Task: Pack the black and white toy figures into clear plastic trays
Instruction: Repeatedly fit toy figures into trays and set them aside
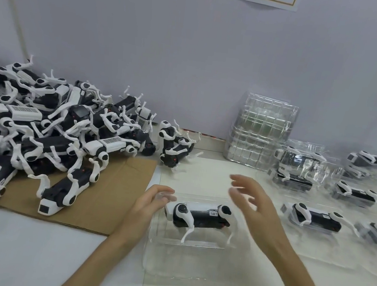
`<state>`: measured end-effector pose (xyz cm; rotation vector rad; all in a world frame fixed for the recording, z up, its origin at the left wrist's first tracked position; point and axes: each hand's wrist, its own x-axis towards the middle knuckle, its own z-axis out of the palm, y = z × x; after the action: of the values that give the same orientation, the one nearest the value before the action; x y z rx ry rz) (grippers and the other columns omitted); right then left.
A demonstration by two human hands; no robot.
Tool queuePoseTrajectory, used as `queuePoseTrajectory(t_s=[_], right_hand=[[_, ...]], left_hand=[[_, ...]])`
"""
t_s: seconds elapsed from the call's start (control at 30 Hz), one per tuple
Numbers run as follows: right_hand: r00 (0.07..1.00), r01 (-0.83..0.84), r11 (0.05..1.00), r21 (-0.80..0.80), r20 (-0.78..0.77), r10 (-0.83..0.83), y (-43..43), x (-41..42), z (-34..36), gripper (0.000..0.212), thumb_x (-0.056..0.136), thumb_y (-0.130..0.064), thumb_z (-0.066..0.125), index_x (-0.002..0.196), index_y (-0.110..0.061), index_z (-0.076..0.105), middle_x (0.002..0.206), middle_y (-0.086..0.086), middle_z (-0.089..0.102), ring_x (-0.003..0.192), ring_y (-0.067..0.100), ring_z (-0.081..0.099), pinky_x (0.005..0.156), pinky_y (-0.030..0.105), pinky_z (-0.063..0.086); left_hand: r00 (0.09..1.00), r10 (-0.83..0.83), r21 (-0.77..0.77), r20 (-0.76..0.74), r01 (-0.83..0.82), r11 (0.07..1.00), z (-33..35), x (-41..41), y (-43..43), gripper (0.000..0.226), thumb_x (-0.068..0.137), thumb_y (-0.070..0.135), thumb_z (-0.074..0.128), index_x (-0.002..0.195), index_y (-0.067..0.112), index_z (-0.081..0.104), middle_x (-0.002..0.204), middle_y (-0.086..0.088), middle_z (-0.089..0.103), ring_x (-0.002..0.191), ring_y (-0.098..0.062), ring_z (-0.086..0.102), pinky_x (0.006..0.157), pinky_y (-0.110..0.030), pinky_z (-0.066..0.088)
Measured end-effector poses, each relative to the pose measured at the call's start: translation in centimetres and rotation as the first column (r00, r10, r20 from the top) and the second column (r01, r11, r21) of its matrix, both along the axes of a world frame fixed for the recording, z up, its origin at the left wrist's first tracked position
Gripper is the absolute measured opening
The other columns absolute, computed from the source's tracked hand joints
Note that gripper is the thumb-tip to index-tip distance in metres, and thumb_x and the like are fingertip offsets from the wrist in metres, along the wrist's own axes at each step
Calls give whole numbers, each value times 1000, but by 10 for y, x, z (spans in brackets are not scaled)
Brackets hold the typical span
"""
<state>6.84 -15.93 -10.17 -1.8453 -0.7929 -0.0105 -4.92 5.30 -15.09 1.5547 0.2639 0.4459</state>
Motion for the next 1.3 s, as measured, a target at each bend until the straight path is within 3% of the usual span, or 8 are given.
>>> queuePoseTrajectory(t_s=[0.1,0.2,0.43,0.6,0.7,0.87,1.17,1.3], right_hand=[[945,76,997,-13,-319,-76,-7,12,-19,32,87,-61,55,110,-40,63,113,-22,63,106,-5,58,88,22,40],[846,-148,982,-114,-529,66,-17,19,-36,15,101,-36,53,94,-29,65,98,-14,64,88,2,60,85,24,42],[876,-184,972,-148,-473,94,-24,15,-27,72,67,-77,67,128,-39,60,127,-23,63,118,-6,57,101,25,41],[883,-128,984,-125,-466,56,-20,8,-20,60,76,-64,63,126,-30,63,125,-11,66,116,7,62,110,34,41],[877,-124,986,-115,-477,55,-20,6,-18,54,81,-60,63,126,-29,64,124,-10,66,116,8,62,110,36,41],[857,-120,992,-48,-510,79,-18,3,-17,57,67,-65,66,113,-31,68,107,-16,71,98,0,67,87,23,45],[870,32,999,-43,-491,-49,-6,2,-29,24,90,-29,69,114,-27,63,111,-10,66,86,-8,64,59,4,41],[859,7,999,-43,-512,-28,-7,3,-30,23,91,-31,67,113,-31,61,114,-11,64,94,-3,63,62,6,43]], left_hand=[[1000,28,-3,-2,-28,1000,0,0,-1,37,78,38,53,108,20,65,105,2,74,109,-11,62,96,-26,43],[994,107,-7,-30,-107,994,0,0,0,35,76,43,58,105,26,65,104,5,73,99,1,63,85,-19,41],[984,169,42,-63,-167,985,-4,5,2,14,94,27,64,102,21,75,107,16,73,102,8,62,84,-13,42],[993,101,13,-62,-100,995,-1,0,2,24,89,40,69,104,22,74,113,22,70,113,9,58,90,-13,39],[993,13,-3,-121,-13,1000,4,-1,-2,61,68,60,67,122,33,60,128,15,64,123,4,53,98,-19,38],[986,-49,-6,-158,48,999,6,-7,-7,74,53,71,74,122,50,55,130,29,55,121,8,52,97,-20,38],[982,52,-55,-180,-63,997,13,-2,-8,54,61,40,77,113,34,64,124,12,65,120,-4,57,92,-21,42],[970,83,-7,-230,-87,996,16,-2,-9,59,68,40,85,120,33,60,125,16,57,120,0,51,87,-18,38]])
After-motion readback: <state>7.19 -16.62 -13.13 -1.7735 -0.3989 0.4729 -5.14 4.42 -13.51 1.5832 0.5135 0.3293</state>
